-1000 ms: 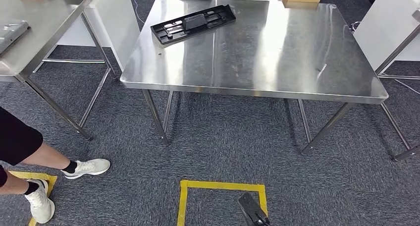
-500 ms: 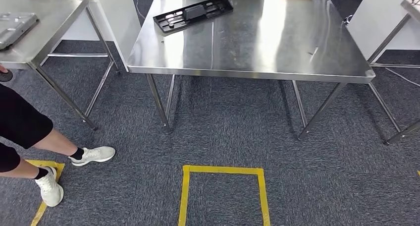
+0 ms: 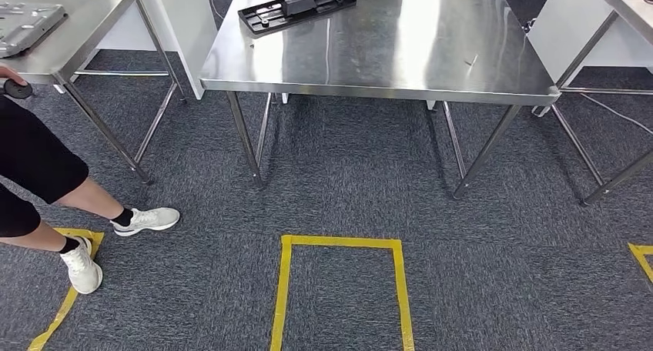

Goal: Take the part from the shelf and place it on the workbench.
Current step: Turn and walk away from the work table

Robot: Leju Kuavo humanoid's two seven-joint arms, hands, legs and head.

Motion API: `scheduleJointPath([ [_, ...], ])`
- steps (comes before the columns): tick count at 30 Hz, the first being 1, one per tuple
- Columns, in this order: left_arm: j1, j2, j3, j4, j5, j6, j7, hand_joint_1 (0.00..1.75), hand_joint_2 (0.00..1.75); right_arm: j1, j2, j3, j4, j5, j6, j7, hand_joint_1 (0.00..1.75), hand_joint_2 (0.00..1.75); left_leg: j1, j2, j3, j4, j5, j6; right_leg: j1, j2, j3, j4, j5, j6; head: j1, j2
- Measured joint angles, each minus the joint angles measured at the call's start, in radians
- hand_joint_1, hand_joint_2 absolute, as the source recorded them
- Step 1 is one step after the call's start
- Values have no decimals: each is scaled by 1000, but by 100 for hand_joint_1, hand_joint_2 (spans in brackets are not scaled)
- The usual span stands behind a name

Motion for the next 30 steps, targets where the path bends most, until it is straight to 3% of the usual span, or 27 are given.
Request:
scheduleJointPath([
  [2,0,-1,0,0,-1,0,-5,0,0,0,0,4,1,7,-7,0,0,175,-1,-6,-4,-19,-4,17,-2,-6,-13,11,4,12,0,0],
  [3,2,-1,0,0,-2,0,-6,0,0,0,0,6,2,8,-9,0,0,175,0,-10,-10,-19,4,27,-3,-3,-24,32,-9,13,2,0],
  [5,4,-1,0,0,-4,-2,-6,0,0,2,1,10,3,8,-11,0,0,175,0,-16,-28,-20,23,41,-6,8,-66,136,-72,8,5,0],
  [7,4,-1,0,0,-5,-4,-6,0,0,2,2,12,3,8,-12,-1,0,175,-2,-26,-51,-18,41,44,-6,15,-109,268,-142,6,6,0],
  [8,4,-1,0,1,-5,-5,-6,0,0,2,2,12,3,8,-13,-2,0,175,-3,-33,-61,-18,49,43,-6,17,-112,301,-159,10,6,0],
  [9,5,-1,0,1,-5,-6,-6,0,0,2,2,13,3,8,-13,-2,0,175,-4,-41,-69,-17,57,41,-6,19,-94,291,-159,17,6,0],
  [11,5,-2,0,1,-5,-6,-6,0,0,2,1,13,3,8,-14,-3,0,175,-3,-59,-79,-17,68,36,-6,37,3,153,-122,30,8,0],
  [13,3,-3,0,0,-5,-6,-6,0,0,2,-1,13,4,8,-14,-3,0,175,-7,-76,-84,-14,77,27,-5,74,91,6,-90,26,11,0],
  [14,2,-4,0,0,-5,-6,-6,0,0,2,-2,13,4,8,-14,-3,0,175,-8,-83,-88,-13,82,22,-4,85,110,-27,-85,19,13,0],
  [16,2,-4,0,0,-5,-8,-6,0,0,1,-2,13,5,8,-14,-5,0,175,-9,-100,-98,-12,92,9,-2,73,110,-34,-79,5,13,0],
  [18,4,-3,0,0,-6,-11,-6,0,0,-3,0,13,6,8,-14,-7,0,175,-7,-86,-114,8,79,0,-10,52,108,-36,-70,-12,12,0],
  [19,4,-2,0,0,-6,-13,-6,0,0,-4,0,13,6,8,-14,-7,0,175,-7,-68,-132,42,56,-5,-14,39,105,-39,-66,-21,8,0],
  [21,4,-2,0,0,-9,-16,-6,0,0,0,0,13,6,8,-15,-8,0,175,-3,-30,-193,169,-17,-15,-13,14,98,-39,-63,-31,2,0],
  [23,9,-2,0,0,-11,-17,-7,0,0,4,0,13,8,8,-19,-9,0,175,2,-20,-247,286,-61,-25,-10,-14,89,-39,-61,-33,1,0],
  [24,13,-1,0,0,-11,-17,-7,0,0,5,0,13,9,8,-20,-9,0,175,5,-17,-248,294,-55,-28,-9,-26,86,-38,-61,-34,1,0],
  [25,16,1,0,0,-11,-18,-7,0,0,5,0,13,9,8,-21,-9,0,175,8,-12,-228,263,-32,-30,-9,-38,84,-38,-61,-34,1,0],
  [27,19,4,0,0,-12,-18,-7,0,0,5,1,13,10,8,-23,-9,0,175,13,22,-146,123,27,-32,-8,-58,84,-32,-63,-29,0,0],
  [29,16,6,0,0,-12,-19,-5,0,0,5,2,13,11,8,-25,-6,0,175,10,50,-93,26,55,-24,-1,-74,85,-21,-69,-17,2,0],
  [30,15,7,0,0,-11,-20,-4,0,0,4,3,13,11,8,-26,-5,0,175,6,53,-88,12,56,-16,3,-81,86,-18,-70,-11,5,0],
])
